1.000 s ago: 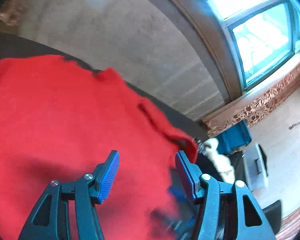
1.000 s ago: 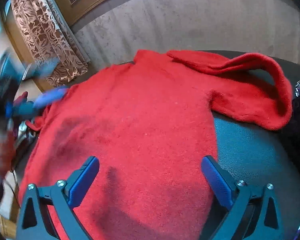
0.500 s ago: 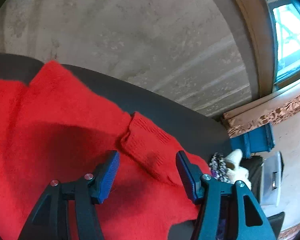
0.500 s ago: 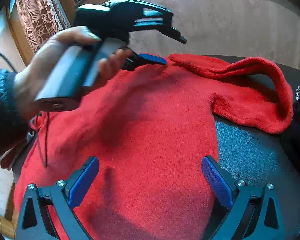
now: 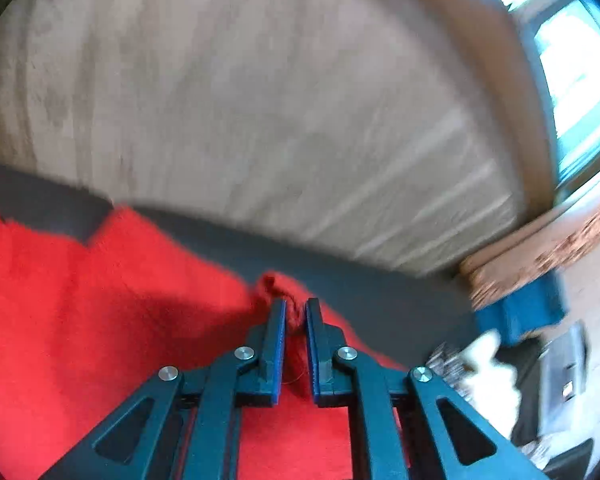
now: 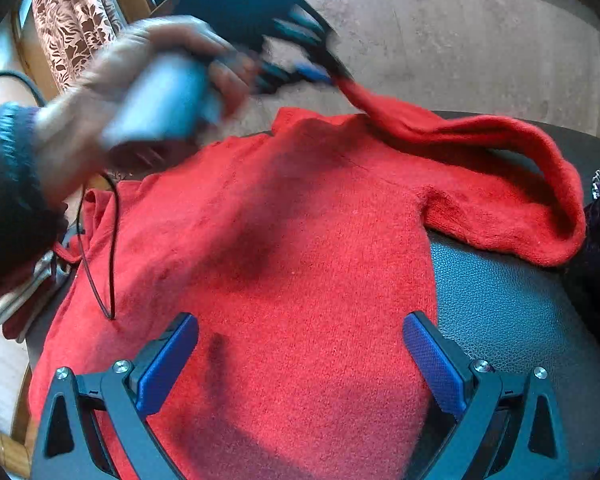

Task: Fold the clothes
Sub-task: 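Grasp the sweater sleeve cuff with the left gripper and lift it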

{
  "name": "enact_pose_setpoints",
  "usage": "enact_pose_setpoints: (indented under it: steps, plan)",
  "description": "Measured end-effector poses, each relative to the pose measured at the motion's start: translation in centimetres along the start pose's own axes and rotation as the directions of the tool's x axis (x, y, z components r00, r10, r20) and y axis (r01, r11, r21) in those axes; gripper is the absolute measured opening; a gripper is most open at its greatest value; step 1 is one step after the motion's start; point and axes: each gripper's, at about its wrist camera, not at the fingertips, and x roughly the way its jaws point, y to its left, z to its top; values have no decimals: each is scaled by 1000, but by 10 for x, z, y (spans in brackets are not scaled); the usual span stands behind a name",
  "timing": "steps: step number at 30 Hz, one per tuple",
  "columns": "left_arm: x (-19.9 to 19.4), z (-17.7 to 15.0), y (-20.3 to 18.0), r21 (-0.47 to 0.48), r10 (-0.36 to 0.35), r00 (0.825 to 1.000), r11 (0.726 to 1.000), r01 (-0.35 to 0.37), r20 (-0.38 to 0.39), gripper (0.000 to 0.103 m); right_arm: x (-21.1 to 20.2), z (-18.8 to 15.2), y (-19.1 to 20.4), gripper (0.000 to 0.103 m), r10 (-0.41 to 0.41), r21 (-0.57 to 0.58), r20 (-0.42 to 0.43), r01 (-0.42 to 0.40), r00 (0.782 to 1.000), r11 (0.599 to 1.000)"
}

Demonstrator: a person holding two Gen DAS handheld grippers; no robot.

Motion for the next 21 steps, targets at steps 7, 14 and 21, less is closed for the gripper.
enact_pose_setpoints:
  steps: [7, 14, 21]
  plan:
    - [-145, 22, 38, -29, -13, 968, 999, 21, 249, 8, 5, 1, 6, 103, -14, -7, -6, 14, 1000, 1000]
    - [-149, -2, 90, -35, 3, 995, 999, 0, 101, 20, 9, 5, 7, 103, -48, -33, -25, 47, 999, 998]
    - [-56, -18, 78, -26, -44, 997, 999, 43, -71, 42, 6, 2, 5, 103, -60, -44, -30, 59, 998, 997]
